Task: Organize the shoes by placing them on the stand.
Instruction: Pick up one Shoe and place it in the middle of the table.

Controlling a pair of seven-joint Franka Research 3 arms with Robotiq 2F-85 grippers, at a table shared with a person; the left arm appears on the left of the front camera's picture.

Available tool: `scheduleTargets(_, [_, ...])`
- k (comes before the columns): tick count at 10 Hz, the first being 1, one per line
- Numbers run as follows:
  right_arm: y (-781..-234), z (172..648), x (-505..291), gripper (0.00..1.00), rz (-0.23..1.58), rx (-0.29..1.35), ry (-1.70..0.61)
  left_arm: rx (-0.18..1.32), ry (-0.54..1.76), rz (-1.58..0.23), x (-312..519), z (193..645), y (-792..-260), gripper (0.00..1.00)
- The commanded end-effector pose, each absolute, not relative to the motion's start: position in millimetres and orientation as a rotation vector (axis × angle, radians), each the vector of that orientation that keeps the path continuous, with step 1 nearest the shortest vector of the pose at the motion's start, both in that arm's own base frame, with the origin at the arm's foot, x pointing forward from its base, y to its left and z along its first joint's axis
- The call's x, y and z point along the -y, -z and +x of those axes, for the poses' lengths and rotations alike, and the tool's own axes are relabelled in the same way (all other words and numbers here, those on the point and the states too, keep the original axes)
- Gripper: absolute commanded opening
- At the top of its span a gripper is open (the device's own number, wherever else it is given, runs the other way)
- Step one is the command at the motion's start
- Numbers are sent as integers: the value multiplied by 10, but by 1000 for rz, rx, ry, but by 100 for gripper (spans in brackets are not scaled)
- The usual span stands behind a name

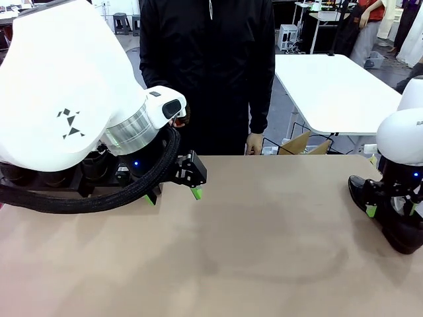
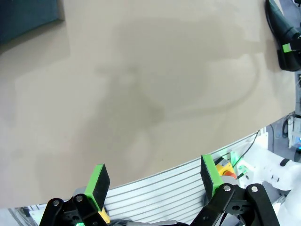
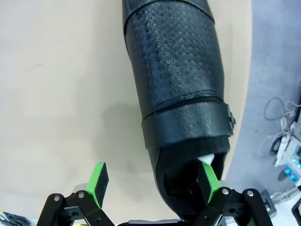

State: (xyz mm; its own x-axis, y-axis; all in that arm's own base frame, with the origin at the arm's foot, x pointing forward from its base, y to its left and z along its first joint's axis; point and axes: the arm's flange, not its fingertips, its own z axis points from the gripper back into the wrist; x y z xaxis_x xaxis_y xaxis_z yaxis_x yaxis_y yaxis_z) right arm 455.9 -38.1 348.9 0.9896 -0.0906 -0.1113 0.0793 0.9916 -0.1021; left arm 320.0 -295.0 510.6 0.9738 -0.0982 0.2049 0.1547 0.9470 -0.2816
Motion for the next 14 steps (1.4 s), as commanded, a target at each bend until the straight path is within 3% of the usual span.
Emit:
scheduleTargets(1, [-3448,4677,438,95,-62,-98,54,205,136,-293,2937,3204,-5092,100])
scheduleTargets(5, [-3307,4696,479,15,-63,-91,19,205,136,-293,2937,3204,-5092,100])
scheduleTargets(6, [-3314,4670,476,0,-53,-93,8,205,136,-293,2937,3204,-5092,100])
scheduleTargets(12, [-3351,4645,543,0,-53,-79,18,205,136,-293,2937,3204,-5092,100])
scheduleTargets(14, [-3718,4539,372,0,-22,-63,83,205,136,-293,2937,3204,-5092,100])
